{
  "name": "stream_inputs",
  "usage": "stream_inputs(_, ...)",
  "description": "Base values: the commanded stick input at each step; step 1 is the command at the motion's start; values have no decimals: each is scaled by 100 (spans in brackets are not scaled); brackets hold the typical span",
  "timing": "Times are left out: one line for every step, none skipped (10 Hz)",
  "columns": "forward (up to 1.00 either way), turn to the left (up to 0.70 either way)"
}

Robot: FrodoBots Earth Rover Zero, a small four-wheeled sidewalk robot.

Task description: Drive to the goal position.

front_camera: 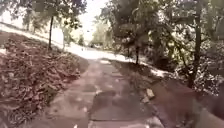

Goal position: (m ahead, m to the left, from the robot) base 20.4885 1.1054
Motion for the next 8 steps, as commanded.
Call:
stream_inputs(100, 0)
stream_inputs(100, 0)
stream_inputs(100, 0)
stream_inputs(100, 0)
stream_inputs(100, 0)
stream_inputs(100, 0)
stream_inputs(100, 0)
stream_inputs(100, 0)
